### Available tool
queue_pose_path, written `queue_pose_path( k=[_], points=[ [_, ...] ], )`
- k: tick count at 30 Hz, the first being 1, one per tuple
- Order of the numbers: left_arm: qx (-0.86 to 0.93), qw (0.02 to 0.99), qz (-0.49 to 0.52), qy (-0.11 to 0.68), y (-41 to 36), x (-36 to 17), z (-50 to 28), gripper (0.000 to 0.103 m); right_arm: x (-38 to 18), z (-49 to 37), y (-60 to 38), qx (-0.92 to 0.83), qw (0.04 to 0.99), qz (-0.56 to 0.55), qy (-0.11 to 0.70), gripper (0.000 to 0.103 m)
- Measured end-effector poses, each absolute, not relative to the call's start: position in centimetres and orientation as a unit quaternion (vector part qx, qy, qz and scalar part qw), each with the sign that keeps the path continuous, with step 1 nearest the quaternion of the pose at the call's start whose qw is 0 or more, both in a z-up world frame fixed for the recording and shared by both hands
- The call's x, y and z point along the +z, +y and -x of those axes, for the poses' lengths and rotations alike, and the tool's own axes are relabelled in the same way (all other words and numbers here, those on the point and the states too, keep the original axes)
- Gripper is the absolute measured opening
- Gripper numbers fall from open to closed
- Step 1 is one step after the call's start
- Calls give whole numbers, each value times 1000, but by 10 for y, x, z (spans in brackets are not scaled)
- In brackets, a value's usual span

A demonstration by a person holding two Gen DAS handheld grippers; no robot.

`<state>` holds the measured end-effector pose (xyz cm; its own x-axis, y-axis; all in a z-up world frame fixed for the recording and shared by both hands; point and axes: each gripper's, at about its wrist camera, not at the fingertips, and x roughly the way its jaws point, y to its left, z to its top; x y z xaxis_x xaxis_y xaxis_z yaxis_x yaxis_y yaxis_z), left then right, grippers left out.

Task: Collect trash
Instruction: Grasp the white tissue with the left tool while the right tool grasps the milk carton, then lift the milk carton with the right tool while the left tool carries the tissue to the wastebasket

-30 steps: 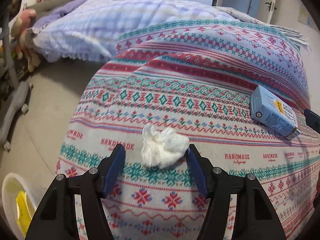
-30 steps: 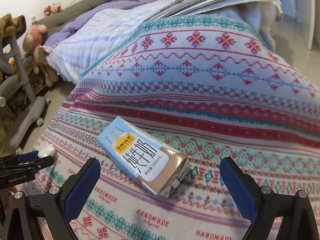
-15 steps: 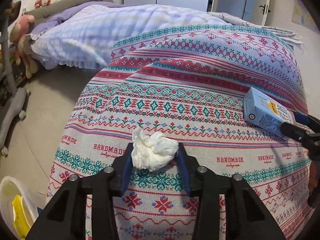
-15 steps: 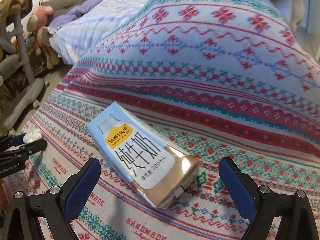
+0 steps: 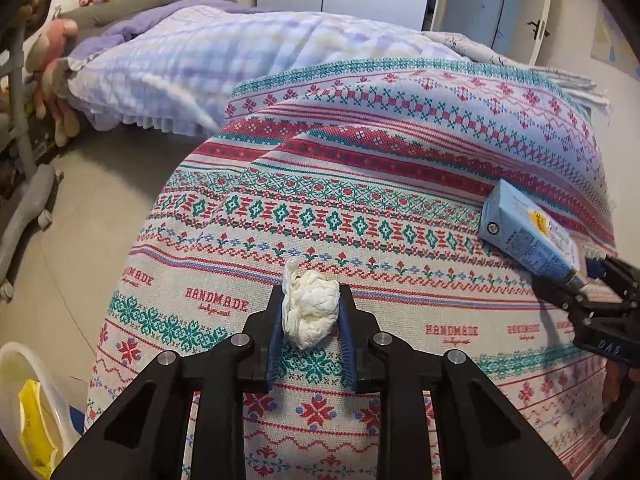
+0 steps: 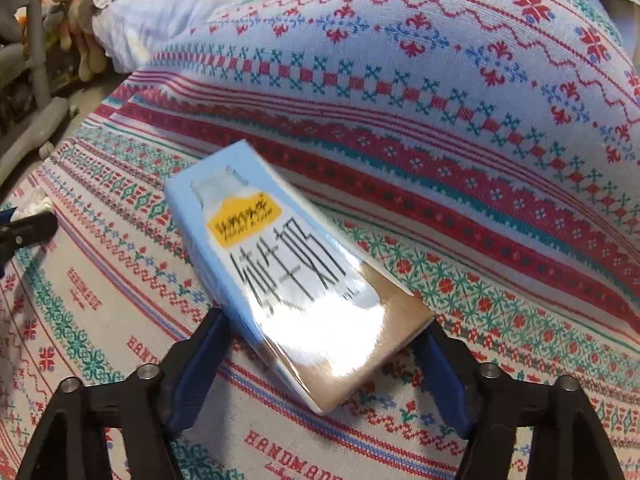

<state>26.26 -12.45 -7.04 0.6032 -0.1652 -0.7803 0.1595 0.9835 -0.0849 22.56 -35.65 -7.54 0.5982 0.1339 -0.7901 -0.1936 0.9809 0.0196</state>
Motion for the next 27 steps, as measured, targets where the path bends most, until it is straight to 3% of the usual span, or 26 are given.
queue_pose_path(
  k=[6, 27],
  points=[
    [-105, 895, 16, 433, -121, -52, -248, 25, -72, -215, -361, 74, 891, 33, 446, 67],
    [-143, 877, 25, 457, -73, 28, -141, 24, 20, -108, -346, 28, 878, -22, 477, 59]
  ],
)
